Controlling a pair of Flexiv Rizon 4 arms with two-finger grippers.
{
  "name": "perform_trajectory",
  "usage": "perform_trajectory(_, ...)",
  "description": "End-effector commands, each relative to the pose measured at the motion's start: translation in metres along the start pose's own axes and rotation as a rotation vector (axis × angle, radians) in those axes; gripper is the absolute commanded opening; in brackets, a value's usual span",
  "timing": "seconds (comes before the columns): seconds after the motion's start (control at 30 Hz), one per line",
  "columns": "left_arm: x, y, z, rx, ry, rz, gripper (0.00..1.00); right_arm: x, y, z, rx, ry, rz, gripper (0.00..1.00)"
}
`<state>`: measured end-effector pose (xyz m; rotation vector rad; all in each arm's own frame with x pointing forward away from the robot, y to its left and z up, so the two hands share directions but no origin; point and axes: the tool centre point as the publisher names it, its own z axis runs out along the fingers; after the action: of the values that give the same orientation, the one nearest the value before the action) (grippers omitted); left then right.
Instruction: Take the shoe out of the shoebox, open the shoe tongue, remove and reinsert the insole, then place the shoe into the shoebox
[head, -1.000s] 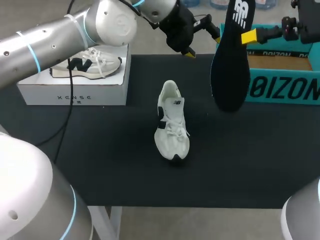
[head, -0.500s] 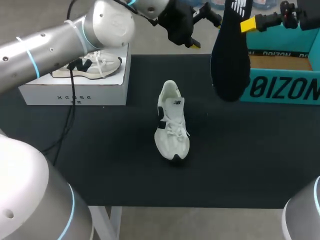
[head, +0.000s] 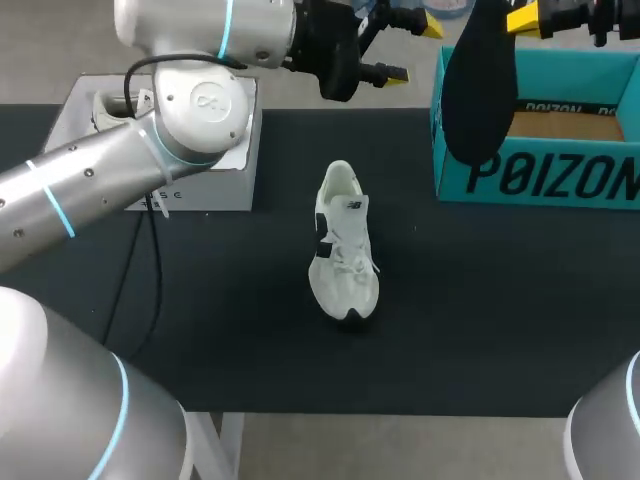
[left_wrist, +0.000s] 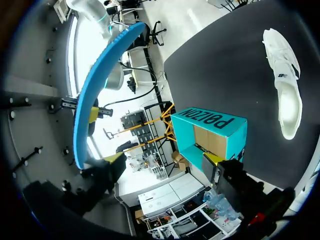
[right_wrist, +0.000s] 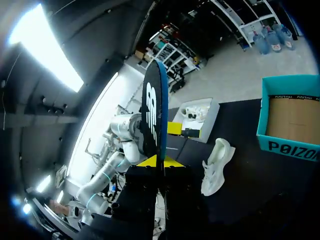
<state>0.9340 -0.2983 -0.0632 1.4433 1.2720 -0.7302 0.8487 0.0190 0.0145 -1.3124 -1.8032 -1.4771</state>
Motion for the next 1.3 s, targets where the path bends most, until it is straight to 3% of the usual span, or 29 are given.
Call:
perform_trajectory(0.03,0.000,-0.003,-0.015,0.080,-0.382,0.017,1.00,-0.015,0.030,0.005,0.070,0.043,0.047,0.00)
perform_trajectory(0.13,-0.008,-0.005,-0.021,0.119,-0.449,0.036,1.00,-0.024,0.036,0.006,0.099,0.039,0.085,0.00)
perform_trajectory(0.47,-0.029,-0.012,-0.015,0.155,-0.519,0.088,1.00,-0.037,0.047,0.030,0.193,-0.006,0.174,0.00)
perform_trajectory(0.9,-0.041,-0.022,0.001,0.133,-0.457,0.059,1.00,-0.041,0.051,0.059,0.223,-0.055,0.218,0.00)
perform_trajectory(1.0,-0.039,-0.023,0.002,0.114,-0.439,0.050,0.88,-0.042,0.052,0.059,0.219,-0.076,0.223,0.00)
perform_trajectory(1.1,-0.035,-0.025,0.005,0.094,-0.405,0.056,0.09,-0.043,0.053,0.060,0.214,-0.082,0.228,0.00)
perform_trajectory(1.13,-0.034,-0.026,0.007,0.091,-0.395,0.052,0.00,-0.044,0.053,0.060,0.213,-0.083,0.230,0.00)
perform_trajectory(1.3,-0.027,-0.029,0.015,0.073,-0.383,0.051,0.00,-0.044,0.052,0.062,0.200,-0.087,0.250,0.00)
